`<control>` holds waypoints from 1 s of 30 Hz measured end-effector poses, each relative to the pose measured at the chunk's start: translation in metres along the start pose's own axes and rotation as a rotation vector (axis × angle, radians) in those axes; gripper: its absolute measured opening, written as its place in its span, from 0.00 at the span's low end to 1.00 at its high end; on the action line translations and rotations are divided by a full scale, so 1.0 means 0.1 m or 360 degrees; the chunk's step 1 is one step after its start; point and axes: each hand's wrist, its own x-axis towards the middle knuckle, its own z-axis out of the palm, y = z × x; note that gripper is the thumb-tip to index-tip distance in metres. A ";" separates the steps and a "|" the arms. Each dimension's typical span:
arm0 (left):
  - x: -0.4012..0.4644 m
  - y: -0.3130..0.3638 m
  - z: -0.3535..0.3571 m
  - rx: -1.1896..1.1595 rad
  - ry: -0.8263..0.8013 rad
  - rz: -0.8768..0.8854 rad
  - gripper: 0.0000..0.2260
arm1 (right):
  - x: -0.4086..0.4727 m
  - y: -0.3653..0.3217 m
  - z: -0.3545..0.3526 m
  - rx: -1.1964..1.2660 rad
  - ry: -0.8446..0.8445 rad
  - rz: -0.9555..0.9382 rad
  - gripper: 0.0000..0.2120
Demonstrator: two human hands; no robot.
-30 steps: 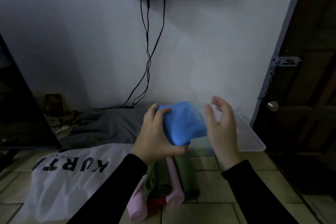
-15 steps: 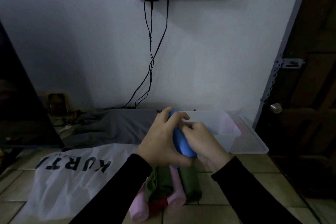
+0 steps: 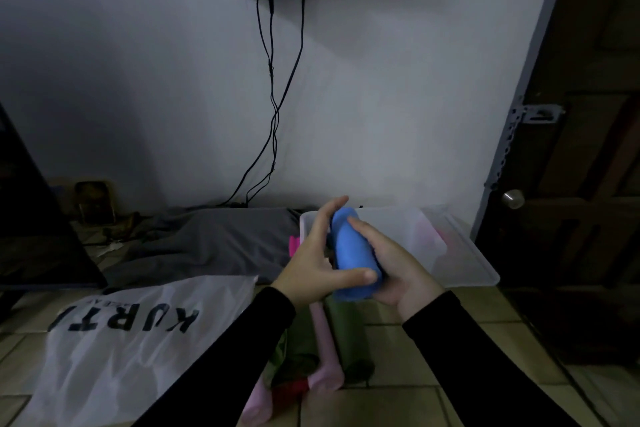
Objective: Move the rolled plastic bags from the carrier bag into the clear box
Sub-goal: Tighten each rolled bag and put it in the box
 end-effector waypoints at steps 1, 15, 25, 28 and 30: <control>0.03 -0.04 0.01 0.0007 -0.0023 -0.0064 0.50 | 0.01 0.00 -0.04 -0.0007 0.0034 -0.0032 0.18; 0.62 -0.05 0.32 0.0127 -0.0025 -0.0474 0.13 | 0.25 -0.35 -0.57 -0.0373 0.0472 -0.0705 0.24; 1.29 -0.57 0.59 0.0318 0.0448 -0.0656 0.31 | 0.72 -0.76 -1.44 -0.1828 0.0851 -0.0562 0.23; 1.42 -0.56 0.73 0.0651 0.0361 -0.0834 0.20 | 0.80 -0.69 -1.57 -0.1991 0.0777 -0.0473 0.17; 1.49 -0.61 0.84 0.0893 0.0244 -0.0963 0.21 | 0.82 -0.67 -1.60 -0.2004 0.0728 -0.0458 0.21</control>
